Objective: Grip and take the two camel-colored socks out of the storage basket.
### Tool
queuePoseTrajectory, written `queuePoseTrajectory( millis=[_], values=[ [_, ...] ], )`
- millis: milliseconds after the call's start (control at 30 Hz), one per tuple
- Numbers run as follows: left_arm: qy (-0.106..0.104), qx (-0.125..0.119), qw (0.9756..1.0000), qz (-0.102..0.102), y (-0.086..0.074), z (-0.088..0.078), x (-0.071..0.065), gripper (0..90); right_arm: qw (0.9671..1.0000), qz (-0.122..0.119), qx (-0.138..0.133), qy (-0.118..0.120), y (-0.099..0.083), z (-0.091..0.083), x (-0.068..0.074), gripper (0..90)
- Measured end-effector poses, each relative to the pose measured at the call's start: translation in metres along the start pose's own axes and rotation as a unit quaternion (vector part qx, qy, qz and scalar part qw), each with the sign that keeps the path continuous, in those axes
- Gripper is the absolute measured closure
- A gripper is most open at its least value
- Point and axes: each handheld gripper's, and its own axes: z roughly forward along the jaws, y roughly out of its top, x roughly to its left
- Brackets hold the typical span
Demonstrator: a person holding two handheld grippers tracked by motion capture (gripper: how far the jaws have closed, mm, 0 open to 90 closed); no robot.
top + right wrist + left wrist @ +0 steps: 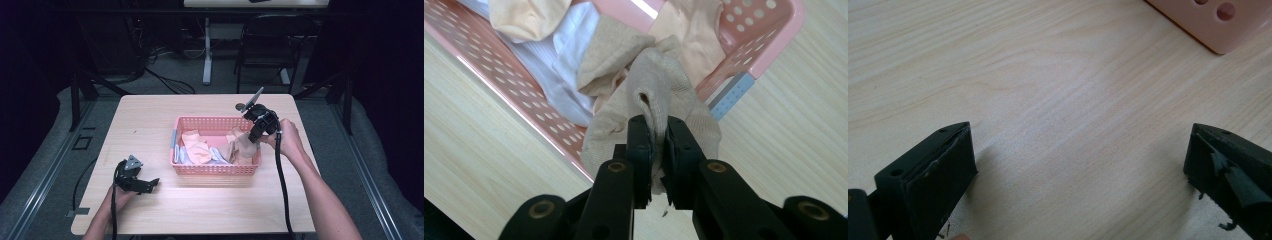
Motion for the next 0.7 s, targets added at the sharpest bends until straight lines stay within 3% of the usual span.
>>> queuePoseTrajectory(
  millis=[700],
  values=[
    [0.0,0.0,1.0,-0.001,0.0,0.0,0.0,0.0,0.9986,0.001,-0.052,-0.007,-0.006,-0.057,-0.006,82.6]
  ],
)
